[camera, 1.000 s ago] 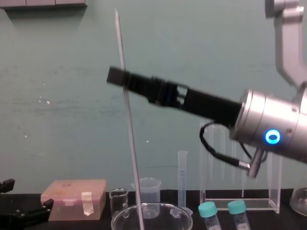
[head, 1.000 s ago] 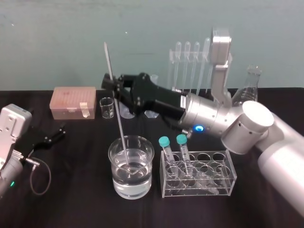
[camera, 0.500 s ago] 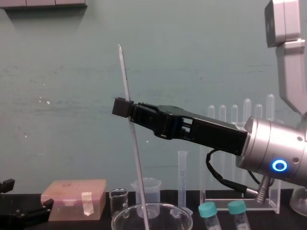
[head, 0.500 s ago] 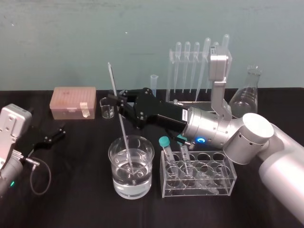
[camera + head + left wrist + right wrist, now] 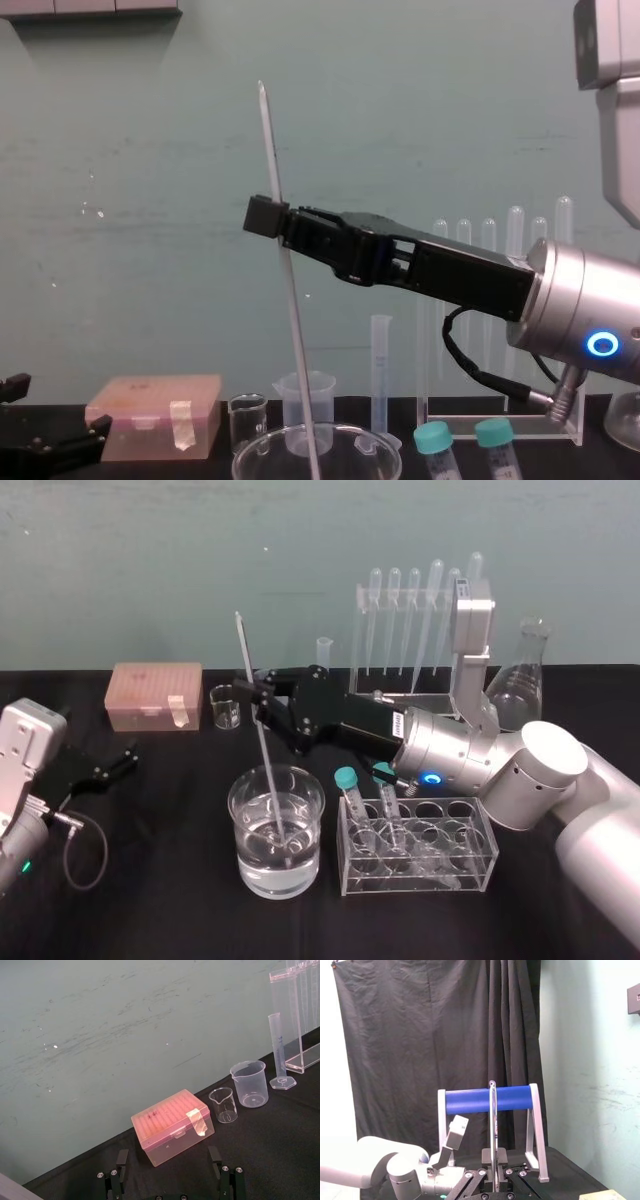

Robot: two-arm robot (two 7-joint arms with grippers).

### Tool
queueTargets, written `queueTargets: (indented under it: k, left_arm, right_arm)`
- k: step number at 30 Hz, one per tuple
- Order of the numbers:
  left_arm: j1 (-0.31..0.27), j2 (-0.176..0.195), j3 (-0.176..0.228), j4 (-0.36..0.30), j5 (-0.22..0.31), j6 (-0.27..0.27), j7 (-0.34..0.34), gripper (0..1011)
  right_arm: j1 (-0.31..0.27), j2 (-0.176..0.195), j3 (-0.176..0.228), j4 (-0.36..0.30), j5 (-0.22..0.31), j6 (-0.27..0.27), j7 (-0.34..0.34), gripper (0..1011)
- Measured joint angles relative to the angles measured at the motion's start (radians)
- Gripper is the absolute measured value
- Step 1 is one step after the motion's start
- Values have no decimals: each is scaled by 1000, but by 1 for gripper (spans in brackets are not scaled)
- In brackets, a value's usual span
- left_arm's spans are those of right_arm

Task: Hold the thermometer with one hand and immerse one end into the beaker, then reinsert it into the test tube rack.

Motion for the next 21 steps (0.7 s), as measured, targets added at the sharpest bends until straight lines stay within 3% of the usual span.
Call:
queueTargets:
  k: [21]
  left_arm:
    - [0,0,0,0,0,0,0,1008]
  right_arm:
    - [-5,10,6,-13,-9,-5,-10,56]
